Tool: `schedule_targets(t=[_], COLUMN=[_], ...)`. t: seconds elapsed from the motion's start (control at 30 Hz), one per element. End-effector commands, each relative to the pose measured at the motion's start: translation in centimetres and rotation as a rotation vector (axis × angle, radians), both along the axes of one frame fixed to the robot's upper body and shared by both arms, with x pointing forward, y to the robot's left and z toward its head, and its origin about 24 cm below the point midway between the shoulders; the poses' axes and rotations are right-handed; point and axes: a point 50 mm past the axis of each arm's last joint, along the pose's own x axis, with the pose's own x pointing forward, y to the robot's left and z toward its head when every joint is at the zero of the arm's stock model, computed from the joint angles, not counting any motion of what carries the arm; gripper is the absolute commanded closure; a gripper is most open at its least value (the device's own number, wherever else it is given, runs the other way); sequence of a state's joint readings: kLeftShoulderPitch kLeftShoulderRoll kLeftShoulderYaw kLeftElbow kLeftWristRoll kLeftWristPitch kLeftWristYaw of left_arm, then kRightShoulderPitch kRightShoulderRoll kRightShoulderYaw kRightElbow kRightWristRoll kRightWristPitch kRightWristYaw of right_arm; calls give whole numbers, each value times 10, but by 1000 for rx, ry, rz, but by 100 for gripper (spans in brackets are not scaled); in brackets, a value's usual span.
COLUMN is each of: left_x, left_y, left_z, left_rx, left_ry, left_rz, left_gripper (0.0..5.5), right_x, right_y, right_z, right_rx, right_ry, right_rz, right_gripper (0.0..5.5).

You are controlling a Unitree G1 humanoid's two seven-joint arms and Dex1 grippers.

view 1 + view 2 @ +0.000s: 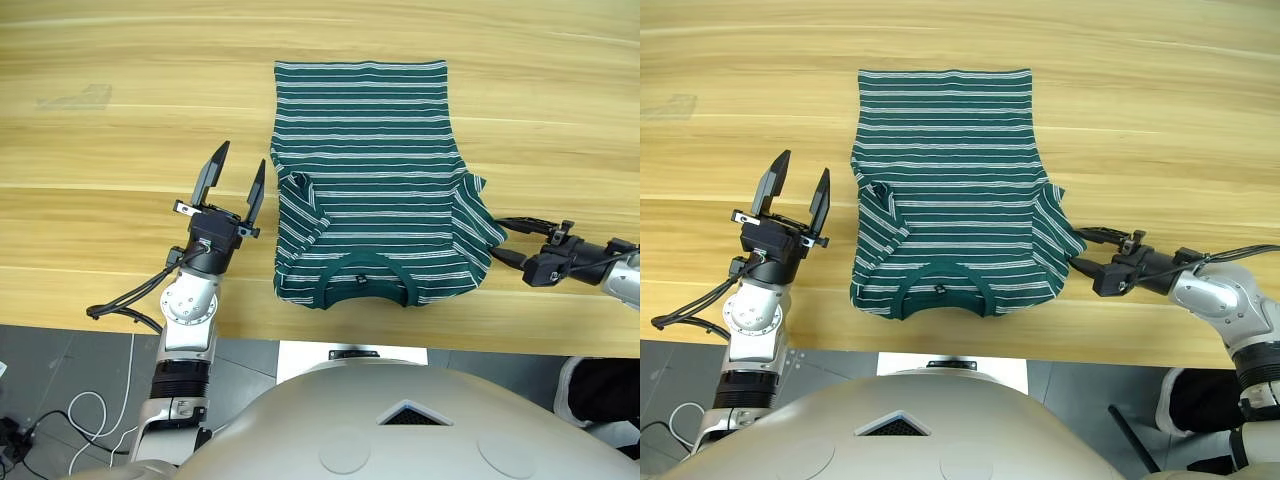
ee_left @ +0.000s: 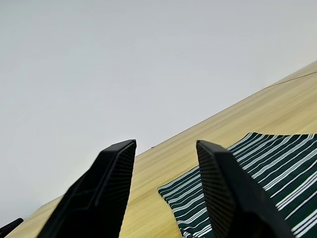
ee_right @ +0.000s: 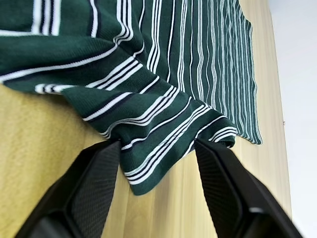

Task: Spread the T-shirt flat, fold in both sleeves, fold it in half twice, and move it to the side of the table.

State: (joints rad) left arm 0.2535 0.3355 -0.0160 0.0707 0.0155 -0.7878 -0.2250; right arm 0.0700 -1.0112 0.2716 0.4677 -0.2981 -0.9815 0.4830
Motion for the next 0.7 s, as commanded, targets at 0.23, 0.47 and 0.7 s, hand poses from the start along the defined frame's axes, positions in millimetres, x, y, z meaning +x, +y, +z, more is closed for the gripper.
schedule_targets(t=[0.23, 0.47, 0.7], left_x=[-5, -6, -6], left_y=[2, 2, 3], left_z=[0, 2, 1], left_rx=[-11, -14, -18], left_ry=[-6, -12, -12], left_rz=[25, 19, 24], left_gripper=[321, 321, 321], right_x=[1, 3, 5], right_y=[-7, -2, 1], right_z=[-22, -28, -29], right_rx=[-107, -85, -63], right_ry=[98, 102, 93], right_rz=[6, 9, 2], right_gripper=[351, 475, 545])
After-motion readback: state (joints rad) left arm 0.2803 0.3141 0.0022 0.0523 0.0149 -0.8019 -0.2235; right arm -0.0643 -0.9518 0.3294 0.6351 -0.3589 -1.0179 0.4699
